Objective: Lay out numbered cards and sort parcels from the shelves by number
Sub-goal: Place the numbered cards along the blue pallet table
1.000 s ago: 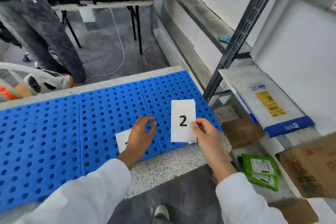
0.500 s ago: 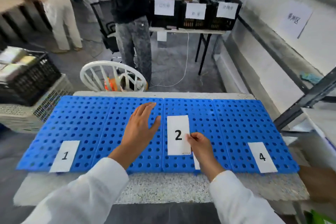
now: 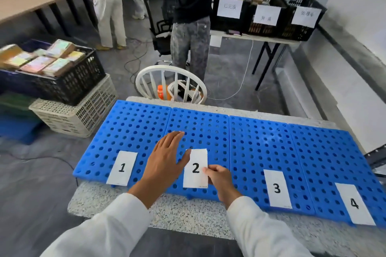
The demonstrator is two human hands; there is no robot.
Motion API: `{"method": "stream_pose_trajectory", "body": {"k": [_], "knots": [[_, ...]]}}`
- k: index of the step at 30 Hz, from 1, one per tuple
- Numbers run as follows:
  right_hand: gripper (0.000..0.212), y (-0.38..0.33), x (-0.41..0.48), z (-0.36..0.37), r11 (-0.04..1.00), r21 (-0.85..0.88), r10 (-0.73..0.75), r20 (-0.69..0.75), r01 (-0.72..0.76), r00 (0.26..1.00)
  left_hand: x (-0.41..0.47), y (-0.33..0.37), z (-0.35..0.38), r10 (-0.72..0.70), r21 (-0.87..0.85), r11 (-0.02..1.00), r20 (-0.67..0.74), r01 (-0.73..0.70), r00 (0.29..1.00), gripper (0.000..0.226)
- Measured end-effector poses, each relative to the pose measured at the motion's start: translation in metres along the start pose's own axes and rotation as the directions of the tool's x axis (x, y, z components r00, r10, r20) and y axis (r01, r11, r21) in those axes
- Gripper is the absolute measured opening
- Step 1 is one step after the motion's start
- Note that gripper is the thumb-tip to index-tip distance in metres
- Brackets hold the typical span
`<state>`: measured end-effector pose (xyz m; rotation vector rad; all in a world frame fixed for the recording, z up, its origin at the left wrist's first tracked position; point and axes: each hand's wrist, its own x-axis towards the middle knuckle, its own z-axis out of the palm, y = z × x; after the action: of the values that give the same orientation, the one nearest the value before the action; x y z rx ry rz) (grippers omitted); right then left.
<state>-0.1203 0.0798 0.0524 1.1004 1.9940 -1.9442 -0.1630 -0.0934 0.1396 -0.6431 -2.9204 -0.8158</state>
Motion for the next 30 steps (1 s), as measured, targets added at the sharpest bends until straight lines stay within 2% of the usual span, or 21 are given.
{"method": "stream_pose_trajectory", "body": {"k": [12,16,18,21,24,27,30], "knots": [[0.009,0.038,0.039,0.053,0.970,-0.242,0.009,-0.067,-0.025,0.998,0.011,-0.050,-0.034,-0.073,0.042,0.996,-0.038,0.075,0.997,0.060],[0.031,0.049,0.036,0.054,0.954,-0.298,-0.036,-0.181,-0.020,0.983,0.015,-0.048,-0.040,-0.039,0.059,0.997,-0.017,0.040,0.999,0.060],[0.043,0.033,0.030,0.050,0.955,-0.284,-0.136,-0.182,0.080,0.974,0.018,-0.045,-0.043,0.004,0.077,0.997,-0.015,-0.003,1.000,0.060],[0.045,-0.031,0.007,0.031,0.929,-0.208,-0.314,0.003,0.307,0.950,0.028,-0.033,-0.050,0.065,0.085,0.994,-0.022,-0.063,0.998,0.057],[0.055,-0.097,-0.023,-0.009,0.822,-0.315,-0.457,0.134,0.475,0.879,0.045,-0.011,-0.058,0.097,0.020,0.995,-0.018,-0.097,0.995,0.055],[0.056,-0.140,-0.052,-0.057,0.700,-0.426,-0.593,0.101,0.573,0.799,0.064,0.028,-0.069,0.174,-0.039,0.984,-0.026,-0.175,0.984,0.057],[0.057,-0.160,-0.077,-0.100,0.603,-0.524,-0.681,0.055,0.602,0.730,0.080,0.073,-0.074,0.280,-0.065,0.958,-0.020,-0.281,0.960,0.065]]}}
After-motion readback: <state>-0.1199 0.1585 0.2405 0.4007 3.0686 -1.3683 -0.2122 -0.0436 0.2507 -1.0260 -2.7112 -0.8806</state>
